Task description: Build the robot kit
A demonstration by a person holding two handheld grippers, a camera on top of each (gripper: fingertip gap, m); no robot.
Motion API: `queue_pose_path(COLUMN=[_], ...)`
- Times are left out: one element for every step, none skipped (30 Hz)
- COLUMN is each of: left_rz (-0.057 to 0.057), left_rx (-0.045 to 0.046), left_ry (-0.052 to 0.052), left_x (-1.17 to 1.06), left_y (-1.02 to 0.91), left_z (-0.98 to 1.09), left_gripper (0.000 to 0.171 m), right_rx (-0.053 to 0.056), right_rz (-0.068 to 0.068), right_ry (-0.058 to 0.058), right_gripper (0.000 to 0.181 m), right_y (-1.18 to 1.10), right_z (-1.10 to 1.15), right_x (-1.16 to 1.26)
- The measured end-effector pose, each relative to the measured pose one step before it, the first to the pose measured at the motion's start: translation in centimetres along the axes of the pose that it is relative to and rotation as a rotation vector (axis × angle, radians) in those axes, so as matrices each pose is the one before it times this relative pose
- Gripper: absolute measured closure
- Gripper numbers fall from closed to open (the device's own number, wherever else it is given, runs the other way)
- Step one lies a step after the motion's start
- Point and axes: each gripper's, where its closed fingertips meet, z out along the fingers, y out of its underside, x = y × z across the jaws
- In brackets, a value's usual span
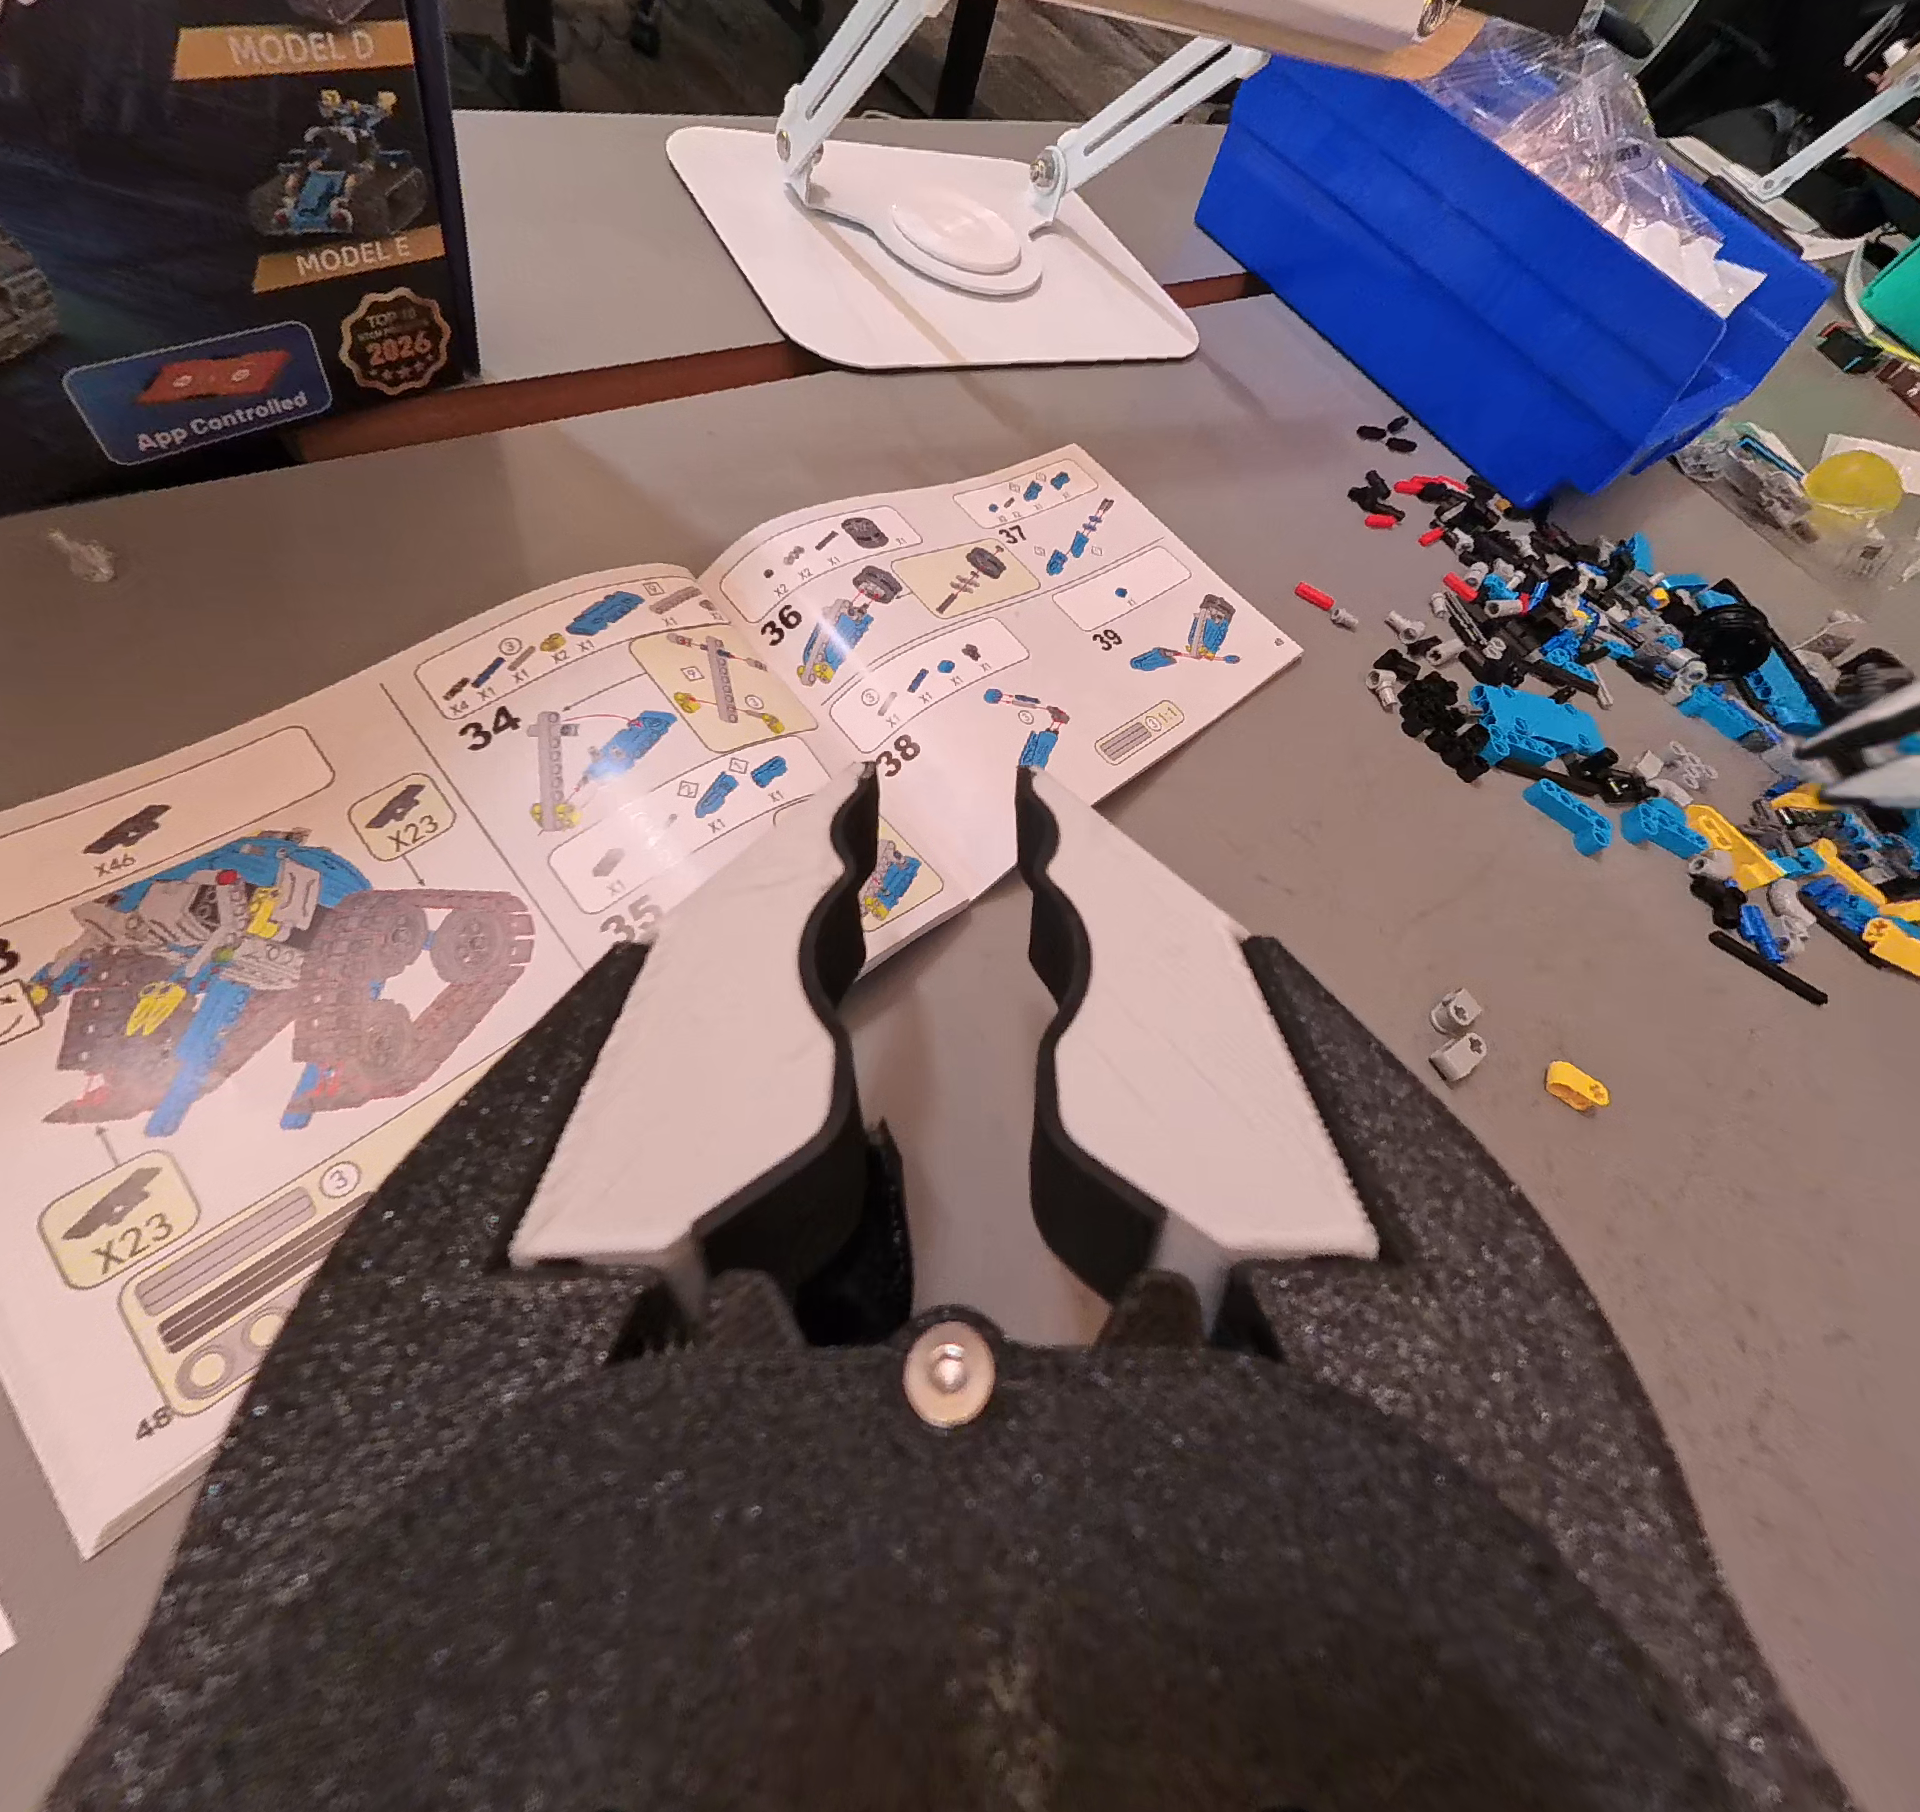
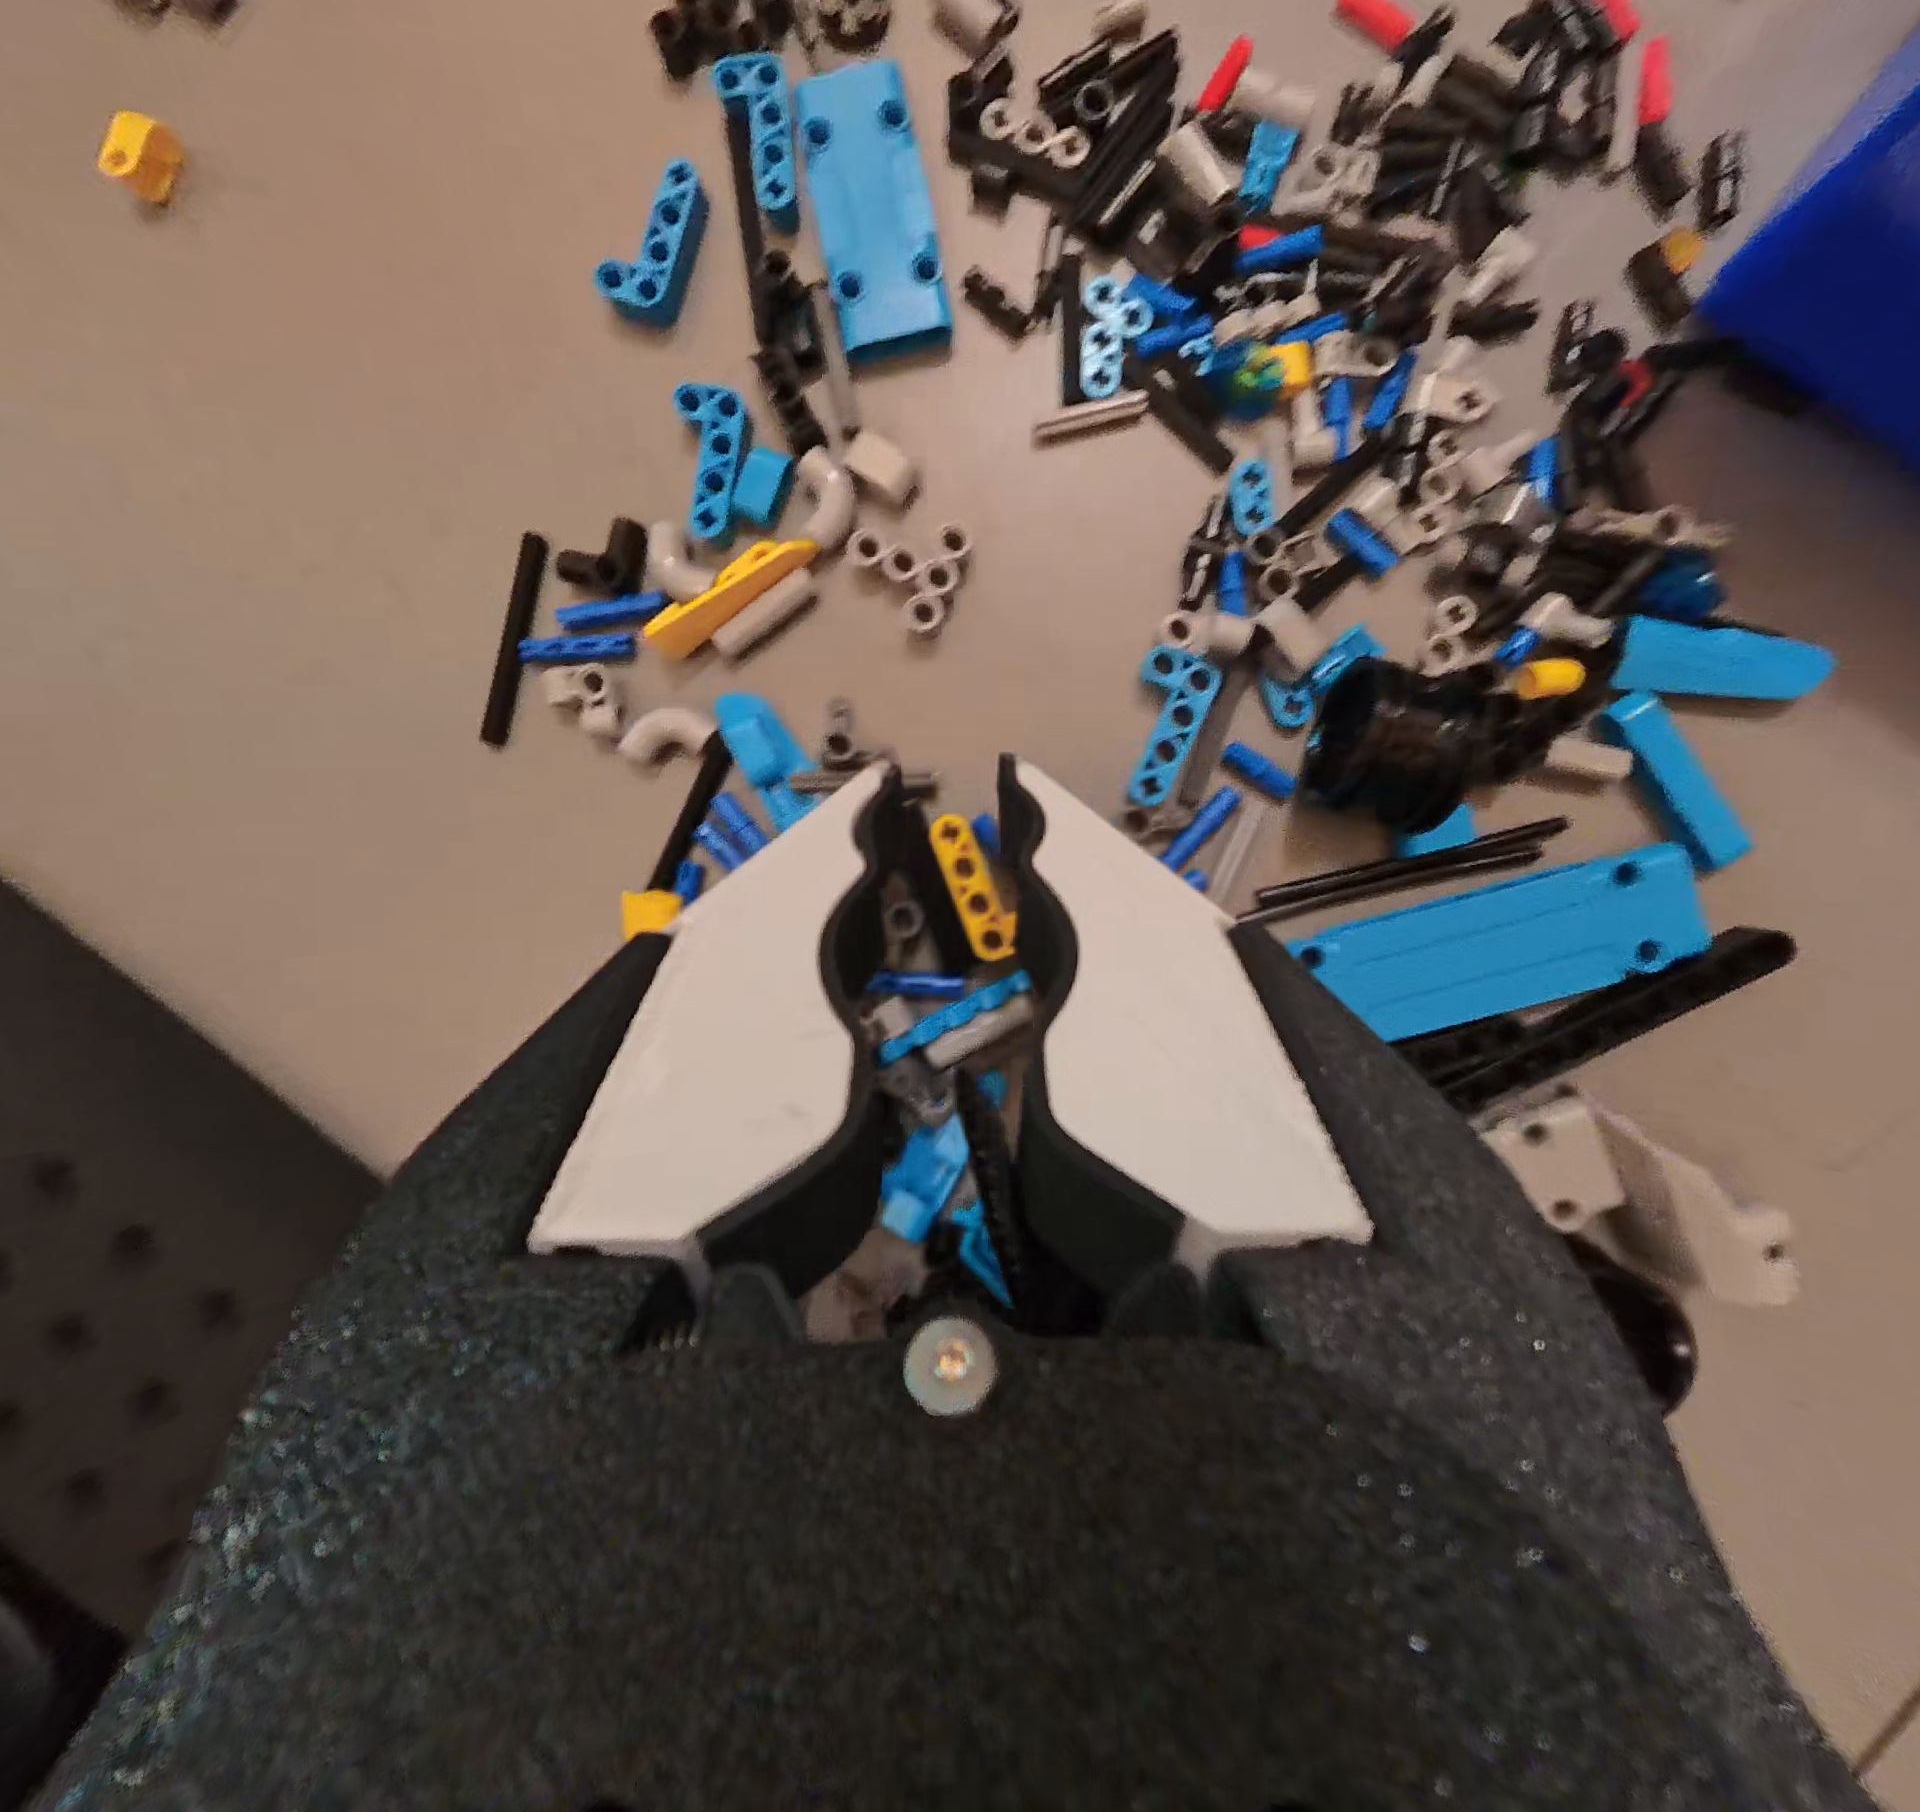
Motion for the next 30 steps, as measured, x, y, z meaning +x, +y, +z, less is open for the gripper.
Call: queue_pose_path(left_rz=[-0.0007, -0.0011, -0.0003, 0.0004, 0.0008, 0.0012, 0.0015, 0.0013, 0.0012, 0.0010, 0.0006, -0.0003, -0.0010, -0.0012, -0.0014, -0.0015, -0.0004, 0.0007, 0.0014, 0.0015, 0.0015, 0.0019, 0.0017, 0.0014, 0.0014, 0.0012, 0.0007, -0.0001, -0.0013, -0.0021], left_rx=[0.00054, -0.00028, 0.00018, 0.00065, -0.00042, -0.00103, -0.00042, -0.00036, -0.00048, 0.00017, 0.00118, 0.00088, 0.00044, 0.00111, 0.00173, 0.00174, 0.00157, 0.00097, 0.00002, -0.00145, -0.00192, -0.00071, 0.00028, 0.00031, -0.00005, -0.00037, 0.00000, 0.00041, 0.00061, 0.00132], left_ry=[0.0005, 0.0007, -0.0001, -0.0006, 0.0000, 0.0000, -0.0005, -0.0005, -0.0004, -0.0009, -0.0010, -0.0005, -0.0004, -0.0006, -0.0001, 0.0008, 0.0013, 0.0003, 0.0001, 0.0007, 0.0009, 0.0010, 0.0007, 0.0007, 0.0005, -0.0004, -0.0009, -0.0010, -0.0010, -0.0010], left_x=[0.009, 0.005, 0.000, 0.003, 0.021, 0.028, 0.022, 0.014, 0.019, -0.004, -0.016, -0.023, -0.029, -0.040, -0.023, 0.008, 0.020, 0.030, 0.033, 0.048, 0.051, 0.074, 0.062, 0.056, 0.039, 0.007, -0.012, -0.049, -0.062, -0.075], left_y=[-0.012, -0.002, -0.003, -0.011, 0.009, 0.019, 0.015, 0.013, 0.006, -0.005, -0.024, -0.027, -0.014, -0.024, -0.045, -0.043, -0.048, -0.032, 0.001, 0.030, 0.037, 0.018, -0.010, -0.020, 0.001, 0.012, -0.004, -0.010, -0.019, -0.031], left_z=[-0.013, 0.002, 0.001, -0.004, 0.009, 0.009, 0.005, 0.001, -0.004, -0.007, -0.021, -0.023, -0.025, -0.025, -0.037, -0.029, -0.030, -0.006, 0.004, 0.026, 0.023, 0.027, 0.009, 0.001, 0.003, -0.003, -0.012, -0.013, -0.036, -0.039], left_gripper=[0.146, 0.146, 0.146, 0.146, 0.146, 0.146, 0.146, 0.146, 0.146, 0.146, 0.146, 0.146, 0.146, 0.146, 0.146, 0.146, 0.146, 0.146, 0.146, 0.146, 0.146, 0.146, 0.146, 0.146, 0.146, 0.146, 0.146, 0.146, 0.146, 0.146], right_rx=[0.0020, 0.0082, 0.0064, 0.0062, 0.0043, -0.0036, -0.0034, 0.0020, 0.0102, 0.0103, 0.0022, -0.0013, -0.0048, -0.0039, 0.0035, 0.0101, 0.0167, 0.0205, 0.0202, 0.0176, 0.0113, 0.0118, 0.0047, -0.0029, -0.0052, -0.0092, -0.0134, -0.0161, -0.0202, -0.0272], right_rz=[0.0015, 0.0004, -0.0028, -0.0066, -0.0127, -0.0175, -0.0161, -0.0107, -0.0037, 0.0008, 0.0011, -0.0036, -0.0092, -0.0091, -0.0039, 0.0033, 0.0115, 0.0227, 0.0329, 0.0347, 0.0255, 0.0167, 0.0136, 0.0099, 0.0060, 0.0057, 0.0057, 0.0063, 0.0014, -0.0109], right_ry=[-0.0058, -0.0060, -0.0101, -0.0104, -0.0111, -0.0032, 0.0012, -0.0047, -0.0069, -0.0118, -0.0095, 0.0017, 0.0111, 0.0188, 0.0223, 0.0221, 0.0262, 0.0380, 0.0427, 0.0383, 0.0321, 0.0331, 0.0302, 0.0250, 0.0125, 0.0108, 0.0061, -0.0055, -0.0154, -0.0109], right_gripper=[0.163, 0.163, 0.163, 0.163, 0.163, 0.164, 0.164, 0.164, 0.164, 0.164, 0.164, 0.164, 0.164, 0.164, 0.164, 0.164, 0.164, 0.164, 0.164, 0.164, 0.164, 0.164, 0.165, 0.166, 0.167, 0.167, 0.168, 0.168, 0.168, 0.168], right_y=[0.230, 0.005, -0.106, -0.212, -0.276, -0.188, -0.226, -0.336, -0.458, -0.462, -0.320, -0.248, -0.125, -0.107, -0.193, -0.286, -0.405, -0.479, -0.522, -0.505, -0.430, -0.439, -0.370, -0.298, -0.282, -0.210, -0.121, -0.037, 0.065, 0.230], right_z=[-0.094, -0.019, 0.084, 0.200, 0.305, 0.363, 0.360, 0.322, 0.265, 0.241, 0.203, 0.142, 0.043, -0.065, -0.165, -0.226, -0.229, -0.189, -0.098, 0.060, 0.254, 0.408, 0.536, 0.608, 0.650, 0.662, 0.648, 0.595, 0.511, 0.423], right_x=[-0.519, -0.528, -0.600, -0.632, -0.661, -0.478, -0.305, -0.269, -0.182, -0.174, -0.100, 0.054, 0.174, 0.323, 0.470, 0.589, 0.784, 1.068, 1.185, 1.127, 0.971, 0.940, 0.882, 0.804, 0.600, 0.584, 0.482, 0.261, -0.009, -0.084])
